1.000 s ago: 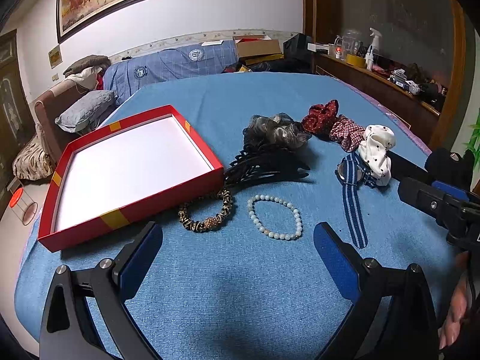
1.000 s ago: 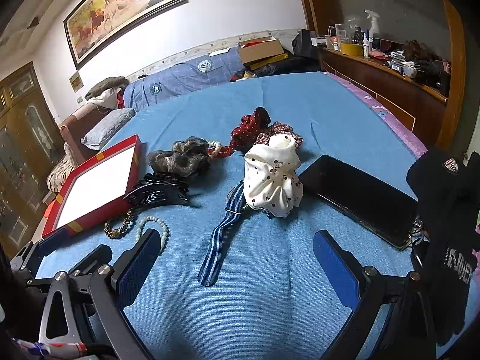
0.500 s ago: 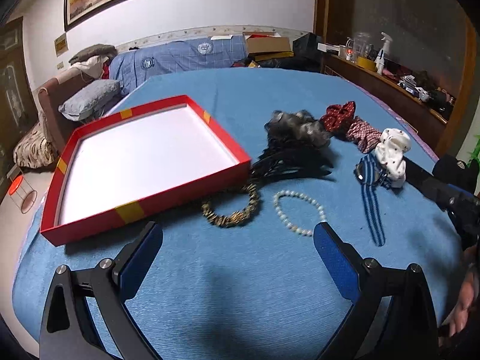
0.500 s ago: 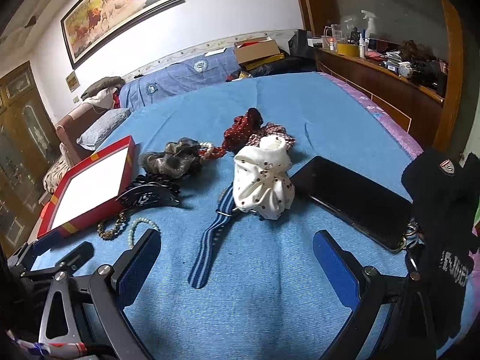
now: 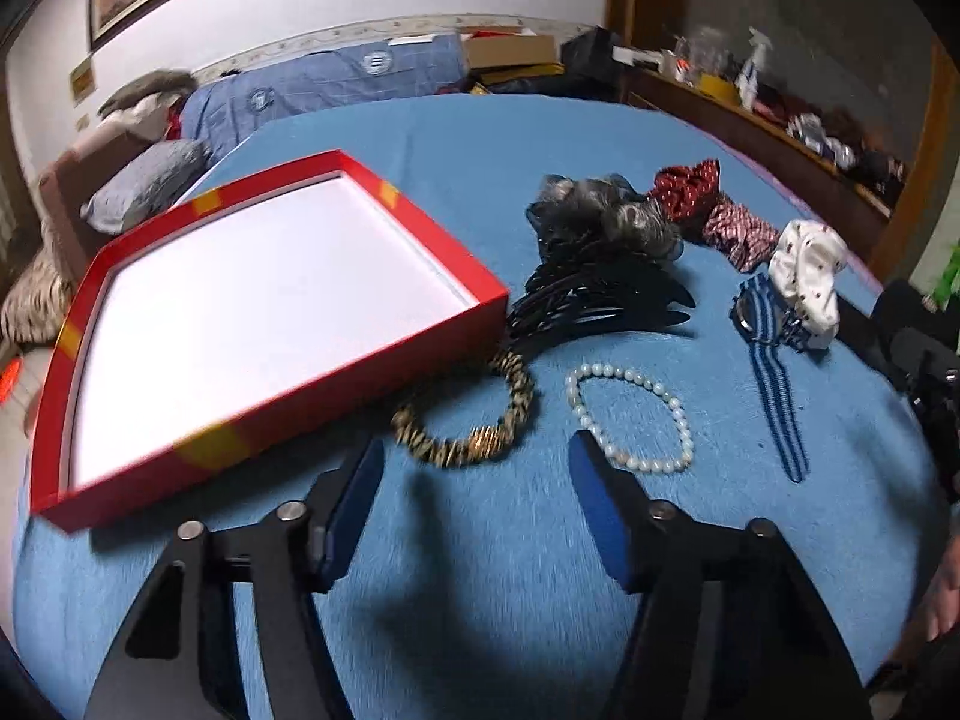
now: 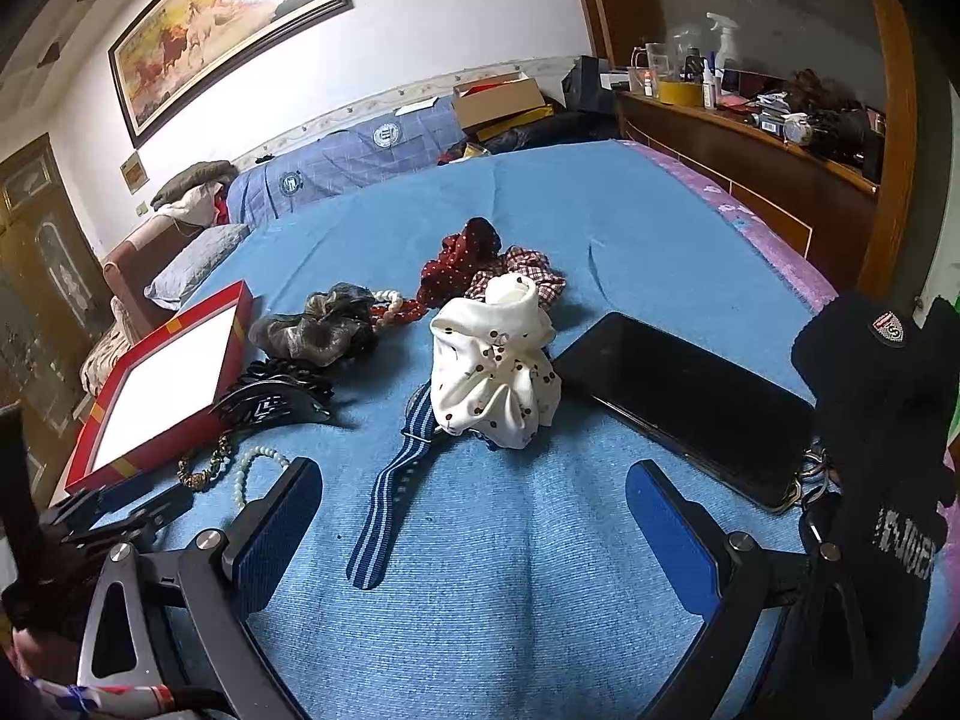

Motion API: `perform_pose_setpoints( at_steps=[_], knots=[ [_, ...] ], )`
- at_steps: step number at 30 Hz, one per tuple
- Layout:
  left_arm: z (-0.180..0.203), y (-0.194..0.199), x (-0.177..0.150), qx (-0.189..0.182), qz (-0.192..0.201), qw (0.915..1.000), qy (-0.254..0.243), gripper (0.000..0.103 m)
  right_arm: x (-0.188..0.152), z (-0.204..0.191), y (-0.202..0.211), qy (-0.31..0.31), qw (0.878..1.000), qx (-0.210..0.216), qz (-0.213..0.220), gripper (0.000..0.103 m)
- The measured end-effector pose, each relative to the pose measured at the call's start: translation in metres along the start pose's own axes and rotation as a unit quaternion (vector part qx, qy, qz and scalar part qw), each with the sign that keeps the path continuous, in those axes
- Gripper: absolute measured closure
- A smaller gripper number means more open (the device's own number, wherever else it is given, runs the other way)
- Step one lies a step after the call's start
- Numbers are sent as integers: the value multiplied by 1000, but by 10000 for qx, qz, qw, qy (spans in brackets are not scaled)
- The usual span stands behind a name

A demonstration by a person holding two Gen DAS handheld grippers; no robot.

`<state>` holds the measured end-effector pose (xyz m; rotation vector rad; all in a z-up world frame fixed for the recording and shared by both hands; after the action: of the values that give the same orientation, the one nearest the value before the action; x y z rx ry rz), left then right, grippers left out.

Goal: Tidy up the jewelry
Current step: 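Grasp the beaded bracelet with the left tool while the right tool grasps the white polka-dot scrunchie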

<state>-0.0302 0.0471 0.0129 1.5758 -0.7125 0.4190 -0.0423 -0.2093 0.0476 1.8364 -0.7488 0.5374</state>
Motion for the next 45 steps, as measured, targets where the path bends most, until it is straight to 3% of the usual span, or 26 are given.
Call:
perform_pose_setpoints(
  at_steps=[5, 6, 7, 8, 9, 10, 13, 15, 20, 26, 30, 33, 36, 37, 39, 41, 42, 45],
  knots=[
    [6, -21, 14, -152, -279, 9990, -325, 43, 1, 3, -2, -35, 10000, -10, -13, 0],
    [6, -25, 15, -170, -347, 9986, -351, 50, 2, 5, -2, -47, 10000, -17, -6, 0],
    [7, -30, 16, -194, -432, 9981, -400, 66, 3, 6, -3, -66, 10000, -21, -4, 0],
    [8, -30, 18, -228, -416, 9980, -416, 69, 4, 7, -3, -88, 10000, -23, -4, 0],
    [8, -31, 18, -209, -414, 9980, -434, 84, 4, 8, -3, -109, 9999, -23, 2, 0],
    [9, -31, 18, -187, -408, 9979, -457, 91, 5, 10, -3, -140, 9999, -23, 15, 0],
    [7, -27, 14, -277, -372, 9984, -312, 93, 8, 13, -3, -207, 9998, -26, 34, 0],
    [6, -19, 8, -542, -293, 9980, -155, 99, 10, 15, -2, -232, 9997, -25, 52, 0],
    [-2, 12, 4, -1219, 127, 9920, 288, 99, 18, 16, -1, -227, 9997, -71, 112, 0],
    [10, 52, 15, -1550, 669, 9855, 169, 99, 28, 8, -12, -160, 9998, -61, 41, 0],
    [11, 61, 16, -1466, 803, 9859, 115, 99, 34, -5, -27, 190, 9994, -283, 15, 0],
    [2, 58, 11, -1439, 743, 9865, 252, 99, 39, -9, -39, 280, 9992, -296, -8, 0],
    [-3, 55, 9, -1384, 678, 9876, 309, 99, 41, -18, -58, 606, 9964, -588, -53, 0],
    [-3, 55, 8, -1357, 675, 9880, 309, 99, 41, -19, -63, 655, 9959, -619, -78, 3],
    [-3, 54, 9, -1380, 673, 9876, 323, 99, 40, -20, -74, 735, 9949, -673, -149, 26],
    [-4, 55, 9, -1360, 704, 9877, 330, 99, 38, -17, -80, 714, 9942, -767, -250, 77],
    [-4, 55, 9, -1368, 715, 9875, 331, 99, 37, -13, -82, 621, 9949, -721, -319, 82],
    [-5, 54, 9, -1377, 717, 9874, 320, 99, 38, -4, -69, 388, 9979, -496, -152, 84]
  ],
)
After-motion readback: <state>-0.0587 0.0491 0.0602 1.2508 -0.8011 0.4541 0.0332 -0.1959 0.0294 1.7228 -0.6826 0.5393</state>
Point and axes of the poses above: each gripper's, at about its wrist camera, not at the fingertips, and y roughly against the way its jaws point, z to its right, x to its top, the point moved 2 cm from there along -y, roughly the way its jaws point, and after that the axes turned 12 degrees about -y, right-handed, at the moved point
